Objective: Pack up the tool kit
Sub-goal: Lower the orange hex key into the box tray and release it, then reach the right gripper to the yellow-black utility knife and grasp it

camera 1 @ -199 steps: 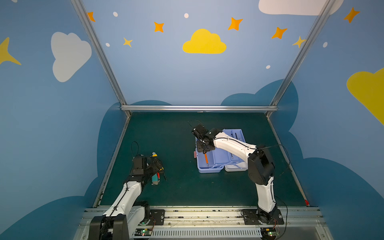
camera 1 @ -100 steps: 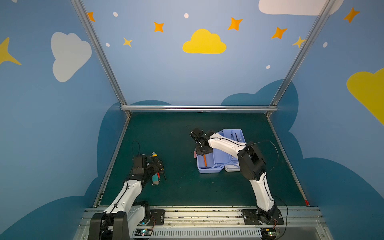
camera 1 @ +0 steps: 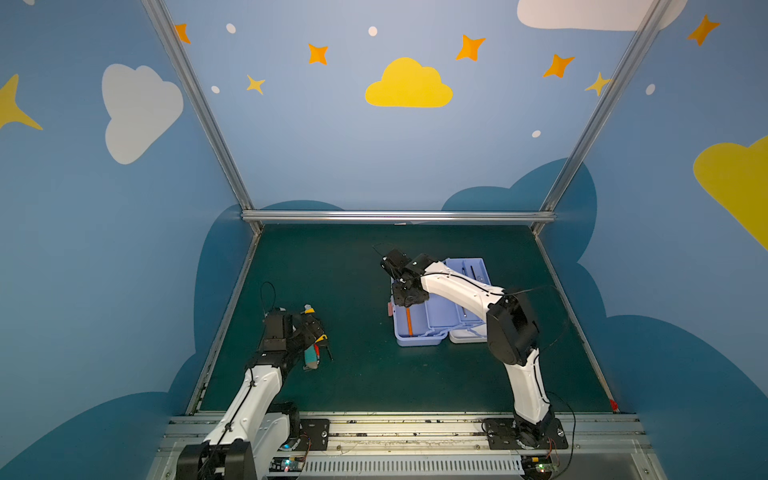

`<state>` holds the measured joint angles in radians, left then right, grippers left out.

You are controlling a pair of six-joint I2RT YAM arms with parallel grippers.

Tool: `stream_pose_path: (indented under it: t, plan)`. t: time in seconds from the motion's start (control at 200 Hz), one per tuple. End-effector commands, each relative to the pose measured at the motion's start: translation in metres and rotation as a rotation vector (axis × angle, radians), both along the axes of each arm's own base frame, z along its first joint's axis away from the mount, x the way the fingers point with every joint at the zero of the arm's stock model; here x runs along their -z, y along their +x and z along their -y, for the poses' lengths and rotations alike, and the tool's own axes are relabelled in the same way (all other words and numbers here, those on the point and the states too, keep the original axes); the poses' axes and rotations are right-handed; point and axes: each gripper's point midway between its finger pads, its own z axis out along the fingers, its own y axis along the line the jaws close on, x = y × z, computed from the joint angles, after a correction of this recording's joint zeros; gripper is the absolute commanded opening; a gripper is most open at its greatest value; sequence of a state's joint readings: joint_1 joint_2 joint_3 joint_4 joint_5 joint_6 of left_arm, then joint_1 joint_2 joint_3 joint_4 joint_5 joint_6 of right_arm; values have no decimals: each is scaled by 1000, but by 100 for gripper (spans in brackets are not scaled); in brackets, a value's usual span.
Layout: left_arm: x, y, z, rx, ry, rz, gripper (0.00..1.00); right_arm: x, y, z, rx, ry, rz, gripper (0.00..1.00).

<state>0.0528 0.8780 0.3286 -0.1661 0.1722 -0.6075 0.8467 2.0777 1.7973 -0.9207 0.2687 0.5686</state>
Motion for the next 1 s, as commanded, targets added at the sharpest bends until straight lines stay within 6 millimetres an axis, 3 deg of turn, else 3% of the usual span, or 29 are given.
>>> stream_pose_path:
  t: [0.0, 0.08, 0.24, 0.416, 0.661, 0.996]
  plan:
    - [-8, -10, -24, -128, 60, 7, 100, -61, -11, -32, -156, 101, 114, 38]
    - [-15, -18, -35, -192, 70, 29, 100, -69, -22, -69, -262, 219, 97, 43]
    - [-24, -23, -38, -252, -7, 96, 100, -58, -54, -158, -519, 496, -24, 53]
    - [-30, -30, -41, -295, -33, 89, 100, -27, -76, -216, -641, 503, -75, 61]
    - [-36, -39, -55, -370, -38, 52, 100, 16, -96, -252, -775, 404, -40, 69]
    - [-36, -43, -60, -399, -51, 43, 100, 40, -105, -271, -813, 342, 64, 72]
